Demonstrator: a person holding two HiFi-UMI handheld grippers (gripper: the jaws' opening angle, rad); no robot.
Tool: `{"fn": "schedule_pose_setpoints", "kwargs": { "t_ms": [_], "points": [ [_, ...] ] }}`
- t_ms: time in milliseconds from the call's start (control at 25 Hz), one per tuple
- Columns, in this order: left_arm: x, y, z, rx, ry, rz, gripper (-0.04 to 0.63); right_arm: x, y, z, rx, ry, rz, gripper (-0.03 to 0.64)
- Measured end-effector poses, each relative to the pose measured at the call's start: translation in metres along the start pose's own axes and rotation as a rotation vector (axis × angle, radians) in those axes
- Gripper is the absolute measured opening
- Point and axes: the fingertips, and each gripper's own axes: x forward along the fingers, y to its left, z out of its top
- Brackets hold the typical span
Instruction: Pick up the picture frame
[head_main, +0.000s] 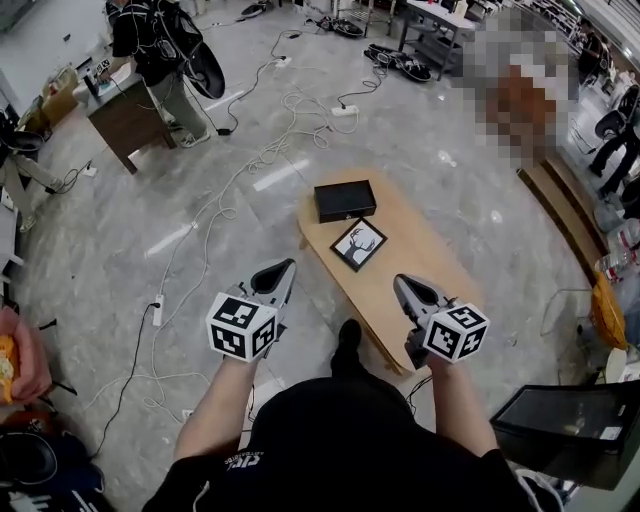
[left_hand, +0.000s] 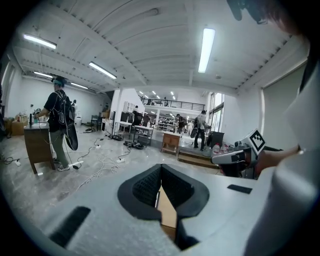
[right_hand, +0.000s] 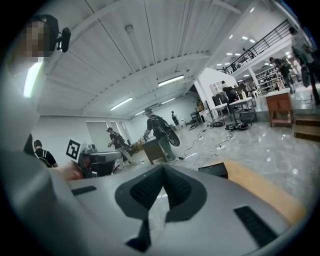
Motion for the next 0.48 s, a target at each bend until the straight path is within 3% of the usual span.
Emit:
{"fn": "schedule_pose_setpoints", "kwargs": {
  "t_ms": [480],
  "points": [
    [0.146,0.04,0.033,-0.004,0.108,-0.032,0.009,0.084,-0.107,0.044,0.019,0.063,0.043,0.005]
  ]
}}
